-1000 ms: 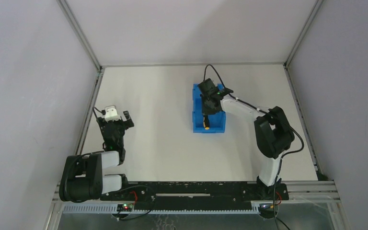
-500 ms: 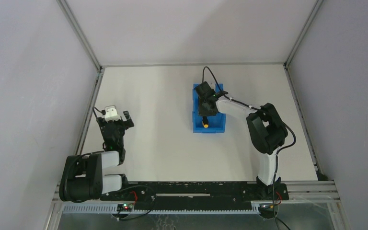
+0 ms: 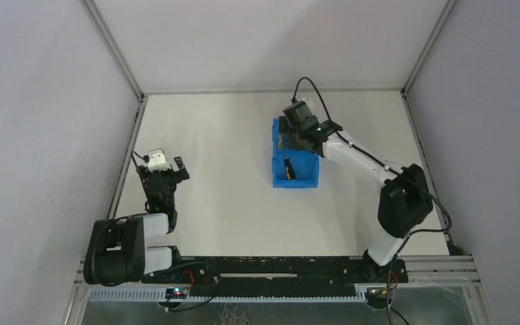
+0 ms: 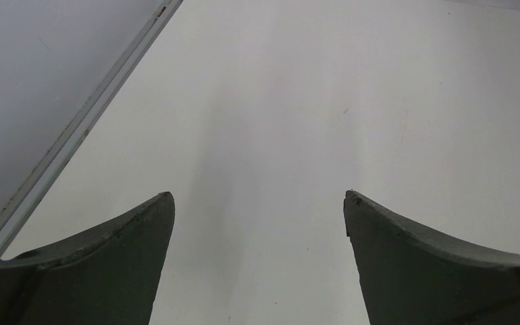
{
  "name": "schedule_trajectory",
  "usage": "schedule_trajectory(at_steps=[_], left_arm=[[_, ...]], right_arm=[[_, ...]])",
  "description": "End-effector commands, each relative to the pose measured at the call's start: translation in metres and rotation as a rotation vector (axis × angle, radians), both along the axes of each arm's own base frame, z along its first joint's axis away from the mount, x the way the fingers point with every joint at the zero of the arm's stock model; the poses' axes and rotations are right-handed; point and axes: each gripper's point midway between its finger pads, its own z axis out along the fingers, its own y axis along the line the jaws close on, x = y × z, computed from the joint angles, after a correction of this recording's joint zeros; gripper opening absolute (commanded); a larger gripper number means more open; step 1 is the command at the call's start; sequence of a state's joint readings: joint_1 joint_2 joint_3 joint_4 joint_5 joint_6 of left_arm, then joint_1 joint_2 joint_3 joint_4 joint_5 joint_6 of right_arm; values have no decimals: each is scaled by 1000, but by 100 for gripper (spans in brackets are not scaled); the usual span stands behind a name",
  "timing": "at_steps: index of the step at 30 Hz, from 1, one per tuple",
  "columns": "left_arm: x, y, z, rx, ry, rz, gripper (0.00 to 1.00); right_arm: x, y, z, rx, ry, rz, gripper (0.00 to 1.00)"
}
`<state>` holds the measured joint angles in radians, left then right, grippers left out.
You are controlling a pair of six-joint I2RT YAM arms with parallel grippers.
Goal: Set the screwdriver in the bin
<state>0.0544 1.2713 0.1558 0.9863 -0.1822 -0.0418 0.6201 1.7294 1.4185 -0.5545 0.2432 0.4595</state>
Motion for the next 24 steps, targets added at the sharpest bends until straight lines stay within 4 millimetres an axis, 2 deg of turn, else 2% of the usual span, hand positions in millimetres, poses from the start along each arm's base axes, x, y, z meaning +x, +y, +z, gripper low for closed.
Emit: schedule_trajectory(at_steps=[1, 5, 8, 10, 17, 20, 24], left_arm=[[13, 2, 36, 27, -112, 7, 100], [13, 2, 36, 26, -112, 7, 100], [13, 2, 36, 26, -113, 6, 100], [13, 2, 36, 26, -113, 7, 100], [13, 2, 36, 26, -112, 5, 100], [13, 2, 36, 26, -113, 6, 100], [13, 2, 36, 26, -113, 6, 100]], right_arm=[[-2, -6, 69, 27, -147, 21, 80], [-8, -32, 90, -16, -199, -14, 90], [-8, -69, 94, -47, -204, -80, 94], [-11, -99, 91, -72, -185, -125, 99], [-19, -200, 79, -144, -175, -283, 100], [-24, -235, 78, -156, -188, -352, 100], [-28, -257, 80, -165, -221, -383, 100]])
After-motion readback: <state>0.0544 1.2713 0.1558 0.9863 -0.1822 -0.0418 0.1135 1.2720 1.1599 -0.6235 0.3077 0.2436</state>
